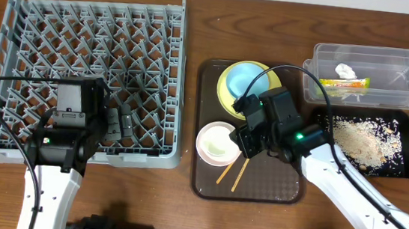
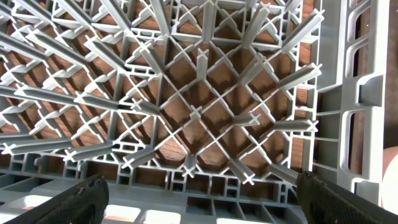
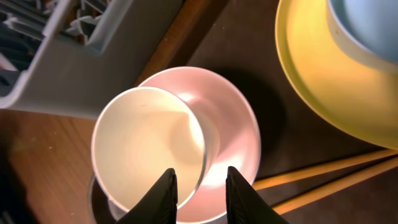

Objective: Sort waste into correct bins and load items into the dishwasher rack
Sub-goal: 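Grasp the white cup inside the pink bowl with the right gripper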

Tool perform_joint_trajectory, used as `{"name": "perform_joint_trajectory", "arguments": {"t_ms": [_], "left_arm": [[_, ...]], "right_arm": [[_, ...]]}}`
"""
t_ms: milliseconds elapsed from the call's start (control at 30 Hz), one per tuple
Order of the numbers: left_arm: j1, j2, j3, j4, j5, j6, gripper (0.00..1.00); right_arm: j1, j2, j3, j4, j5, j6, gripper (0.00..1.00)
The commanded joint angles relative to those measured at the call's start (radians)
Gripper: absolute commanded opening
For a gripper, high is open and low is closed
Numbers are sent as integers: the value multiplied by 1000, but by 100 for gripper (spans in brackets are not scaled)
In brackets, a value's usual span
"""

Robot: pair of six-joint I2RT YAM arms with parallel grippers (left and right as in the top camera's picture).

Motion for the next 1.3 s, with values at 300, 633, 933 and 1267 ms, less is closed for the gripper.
{"name": "perform_joint_trajectory", "arguments": {"t_ms": [300, 633, 933, 1267], "left_arm": [[4, 4, 21, 1, -5, 9, 98], [4, 4, 21, 1, -4, 9, 98], [4, 4, 21, 94, 312, 4, 98], [3, 119, 21, 349, 943, -285, 98]], "right_arm": [[45, 103, 5, 3, 29, 63, 8], [-30, 29, 48, 51, 28, 145, 1], [-296, -24, 66, 162, -388, 208, 1], [-327, 3, 66, 283, -675, 254, 1]]}}
